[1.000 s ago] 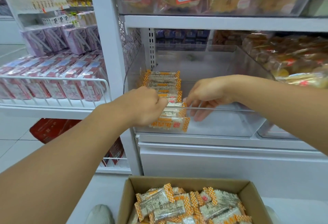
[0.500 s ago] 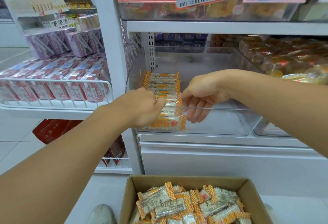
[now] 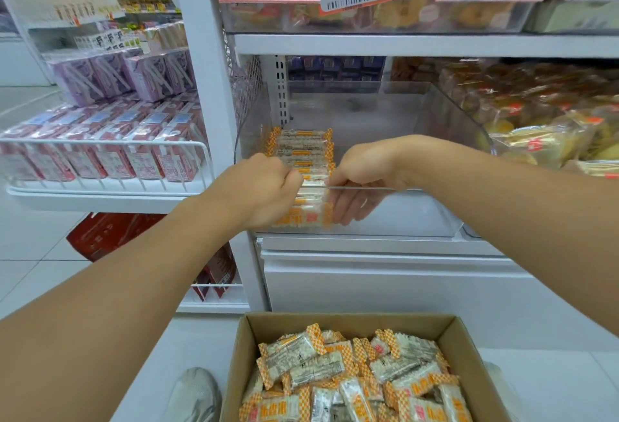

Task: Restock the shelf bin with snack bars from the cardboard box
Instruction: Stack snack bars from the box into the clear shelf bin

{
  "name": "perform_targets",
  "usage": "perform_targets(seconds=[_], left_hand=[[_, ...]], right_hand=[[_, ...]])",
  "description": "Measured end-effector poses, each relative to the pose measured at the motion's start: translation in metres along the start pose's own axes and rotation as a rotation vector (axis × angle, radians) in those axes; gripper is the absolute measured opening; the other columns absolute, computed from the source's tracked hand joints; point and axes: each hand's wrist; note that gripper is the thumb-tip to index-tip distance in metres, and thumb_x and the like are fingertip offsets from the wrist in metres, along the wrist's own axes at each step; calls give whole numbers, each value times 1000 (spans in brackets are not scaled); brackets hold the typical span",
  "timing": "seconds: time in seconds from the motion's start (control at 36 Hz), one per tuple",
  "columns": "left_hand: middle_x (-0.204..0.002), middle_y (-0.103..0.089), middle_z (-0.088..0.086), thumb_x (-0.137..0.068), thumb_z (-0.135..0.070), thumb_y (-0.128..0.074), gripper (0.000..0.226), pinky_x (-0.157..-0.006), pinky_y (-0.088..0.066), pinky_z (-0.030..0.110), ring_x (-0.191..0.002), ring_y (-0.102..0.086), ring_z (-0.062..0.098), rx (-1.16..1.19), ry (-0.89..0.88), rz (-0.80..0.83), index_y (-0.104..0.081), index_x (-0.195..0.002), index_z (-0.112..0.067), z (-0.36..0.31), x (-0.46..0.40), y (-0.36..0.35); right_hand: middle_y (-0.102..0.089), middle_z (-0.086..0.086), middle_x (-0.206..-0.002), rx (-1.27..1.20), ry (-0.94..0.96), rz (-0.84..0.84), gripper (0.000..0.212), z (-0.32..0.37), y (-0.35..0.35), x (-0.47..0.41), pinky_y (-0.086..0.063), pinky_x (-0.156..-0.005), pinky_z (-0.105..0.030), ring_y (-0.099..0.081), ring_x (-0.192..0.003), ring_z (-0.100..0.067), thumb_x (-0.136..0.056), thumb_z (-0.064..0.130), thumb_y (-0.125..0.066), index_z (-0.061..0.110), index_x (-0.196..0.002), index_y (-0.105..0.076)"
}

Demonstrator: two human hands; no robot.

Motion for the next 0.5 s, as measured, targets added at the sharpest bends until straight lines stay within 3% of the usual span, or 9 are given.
perform_targets(seconds=[0.06, 0.11, 0.19, 0.25, 0.31, 0.36, 0.42, 0.47, 0.5], left_hand=[[-85, -69, 12, -87, -44, -20, 63, -75, -54, 45, -79, -63, 28, 7, -51, -52, -71, -87, -6, 2, 1, 0], [-81, -69, 8, -92, -41, -25, 55, -71, -53, 45, -77, -62, 27, 5, -145, -145, -69, -85, -8, 0, 5, 2], [-67, -59, -2, -96, -37, -36, 40, -61, -46, 38, -66, -55, 22, 31, -254, -318, -59, -74, -13, -11, 16, 7], [-62, -52, -6, -94, -38, -42, 35, -56, -39, 36, -61, -50, 22, 51, -262, -384, -54, -70, -16, -21, 27, 2], [-66, -57, -2, -90, -41, -44, 31, -59, -44, 37, -67, -55, 27, 31, -244, -278, -58, -73, -19, -32, 40, -23], [-85, -66, 4, -88, -47, -48, 31, -70, -50, 38, -84, -63, 31, -79, -161, 54, -64, -89, -21, -40, 56, -62], [-111, -65, 6, -89, -50, -57, 38, -80, -50, 37, -103, -62, 31, -252, -19, 439, -61, -112, -21, -41, 82, -106], [-129, -60, 7, -84, -52, -65, 55, -99, -46, 43, -118, -57, 29, -328, 121, 642, -53, -127, -20, -33, 115, -148], [-134, -56, 6, -79, -56, -69, 68, -107, -40, 46, -125, -54, 29, -329, 194, 687, -48, -133, -20, -25, 133, -167]], right_hand=[[-78, -13, -94, 23, 46, -41, 39, -2, 0, 4, -58, -90, -38, -76, -92, -25, -108, 27, -39, 1, -104, -69], [-79, -5, -87, 170, 140, -210, 33, -7, 1, 14, -58, -82, -31, -76, -83, -17, -103, 25, -47, 5, -97, -73], [-72, -4, -71, 250, 431, -852, 35, -28, -7, 34, -53, -67, -31, -67, -69, -23, -96, 32, -54, 8, -77, -71], [-66, 0, -64, 45, 675, -1252, 36, -46, -28, 46, -49, -65, -36, -62, -64, -21, -97, 35, -51, 14, -70, -64], [-57, -1, -56, -144, 772, -1366, 39, -70, -62, 43, -44, -57, -41, -56, -56, -23, -97, 32, -50, 12, -65, -57], [-48, -1, -53, -141, 668, -1268, 40, -102, -106, 28, -42, -55, -44, -49, -54, -23, -96, 34, -50, 11, -63, -52], [-55, 3, -61, 81, 501, -939, 36, -144, -146, 15, -49, -63, -43, -55, -63, -20, -94, 44, -52, 15, -73, -58], [-69, -4, -110, 386, 276, -487, 44, -189, -179, 12, -53, -88, -42, -64, -104, -26, -90, 59, -59, 24, -115, -65], [-55, -9, -140, 482, 153, -299, 72, -212, -192, 13, -47, -102, -45, -53, -127, -32, -84, 68, -63, 26, -141, -50]])
Point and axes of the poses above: each hand's wrist, its own x-axis away from the middle knuckle, its own y-axis out of the back of the hand, z = x × y
